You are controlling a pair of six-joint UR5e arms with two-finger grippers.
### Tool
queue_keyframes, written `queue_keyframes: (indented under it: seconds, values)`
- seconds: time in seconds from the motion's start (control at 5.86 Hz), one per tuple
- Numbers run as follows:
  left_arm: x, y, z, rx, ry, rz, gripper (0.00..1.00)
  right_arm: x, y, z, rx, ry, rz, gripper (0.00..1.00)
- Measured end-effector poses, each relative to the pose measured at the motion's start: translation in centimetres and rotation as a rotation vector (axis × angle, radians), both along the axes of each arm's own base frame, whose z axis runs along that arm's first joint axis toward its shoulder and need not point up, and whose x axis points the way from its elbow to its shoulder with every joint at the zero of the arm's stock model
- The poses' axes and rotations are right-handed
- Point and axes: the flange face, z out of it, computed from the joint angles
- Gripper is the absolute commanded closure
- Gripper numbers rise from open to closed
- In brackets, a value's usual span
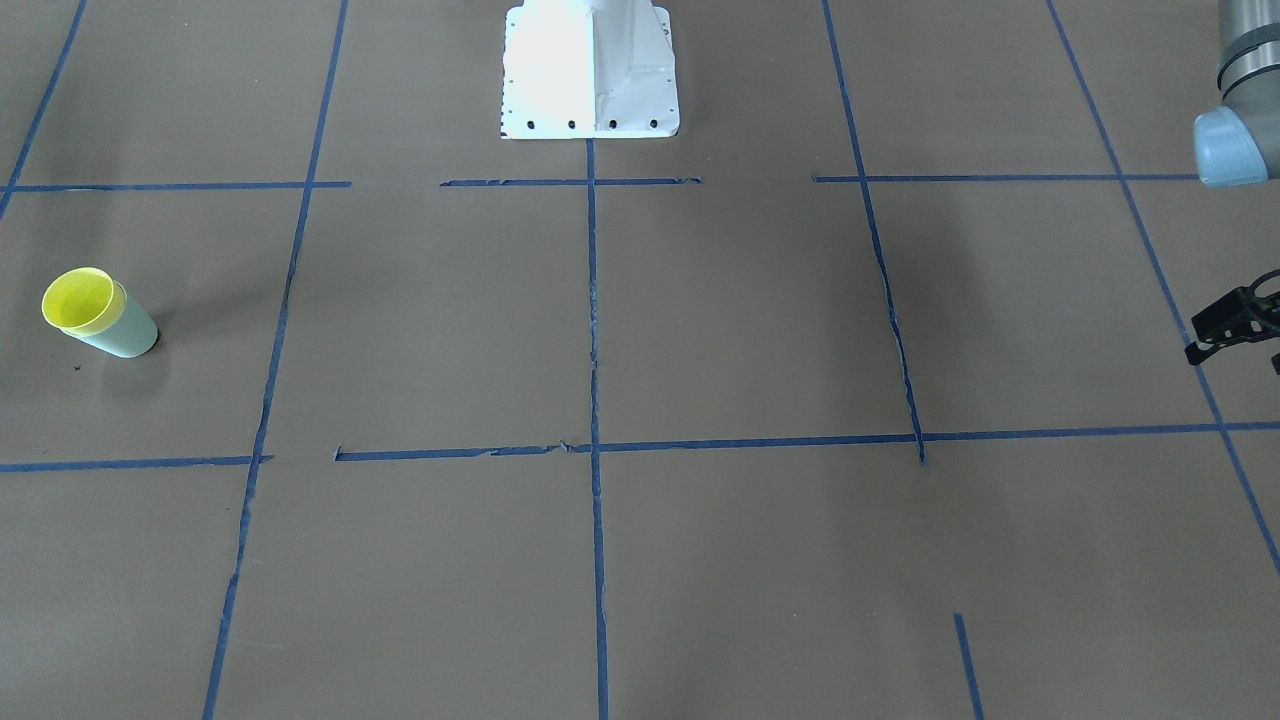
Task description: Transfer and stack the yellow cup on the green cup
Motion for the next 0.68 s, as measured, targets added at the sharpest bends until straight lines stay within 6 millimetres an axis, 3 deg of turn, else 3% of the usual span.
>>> queue_keyframes:
  seconds: [0.34,0.68]
  values:
    - [-3.0,4.0,4.2,-0.055,-0.024,0.027,0.0,0.0,-0.1,0.2,-0.003,0.0,0.0,0.0]
    - [-6.4,7.7,4.8,-0.097,-0.038,0.043,0.0,0.0,-0.1,0.2,-0.003,-0.003,0.001,0.0]
